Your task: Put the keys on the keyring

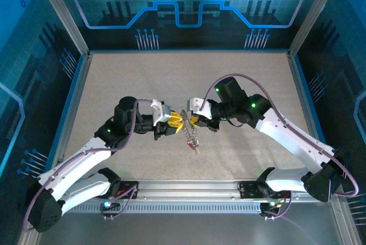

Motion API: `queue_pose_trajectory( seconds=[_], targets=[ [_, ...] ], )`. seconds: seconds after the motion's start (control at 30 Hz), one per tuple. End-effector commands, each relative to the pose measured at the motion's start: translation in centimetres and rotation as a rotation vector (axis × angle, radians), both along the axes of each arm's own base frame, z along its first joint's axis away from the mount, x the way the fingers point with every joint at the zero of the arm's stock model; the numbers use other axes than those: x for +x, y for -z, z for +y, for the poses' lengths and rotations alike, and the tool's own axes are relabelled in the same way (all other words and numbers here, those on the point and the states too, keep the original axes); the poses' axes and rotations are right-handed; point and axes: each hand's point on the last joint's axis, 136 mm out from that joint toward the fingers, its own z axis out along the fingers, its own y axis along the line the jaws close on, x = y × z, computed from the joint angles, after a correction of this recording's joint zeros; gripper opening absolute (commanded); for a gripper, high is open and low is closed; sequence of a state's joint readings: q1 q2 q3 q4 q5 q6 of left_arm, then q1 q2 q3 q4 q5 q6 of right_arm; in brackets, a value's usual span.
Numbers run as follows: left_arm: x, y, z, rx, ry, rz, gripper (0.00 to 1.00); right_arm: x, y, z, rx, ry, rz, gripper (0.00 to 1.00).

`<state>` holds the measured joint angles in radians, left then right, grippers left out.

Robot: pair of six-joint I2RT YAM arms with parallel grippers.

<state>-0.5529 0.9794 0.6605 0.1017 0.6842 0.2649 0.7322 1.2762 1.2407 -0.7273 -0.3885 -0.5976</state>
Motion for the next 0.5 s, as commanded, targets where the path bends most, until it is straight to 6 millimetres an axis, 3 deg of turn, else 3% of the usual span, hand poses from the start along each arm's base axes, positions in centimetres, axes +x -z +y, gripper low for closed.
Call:
queue_pose_trajectory(
  seconds=[0.0,0.17,0.47],
  targets=[
    [0.3,-1.0,-0.5,-0.009,0.004,-0.007,0.27,-0.5,-0.7,0.4,-0.018,-0.036,-0.026,0.00],
    [0.9,-0.7,-0.6,-0.002,-0.013,0.000,0.28,-0.7,-0.7,0.9,-0.025,-0.050,-0.033,0.00],
    [-0.3,-0.3,-1.1,0.013,0.033,0.007,0.26,-0.4,-0.8,1.6,-0.017,-0.053,-0.027,0.00]
  ],
)
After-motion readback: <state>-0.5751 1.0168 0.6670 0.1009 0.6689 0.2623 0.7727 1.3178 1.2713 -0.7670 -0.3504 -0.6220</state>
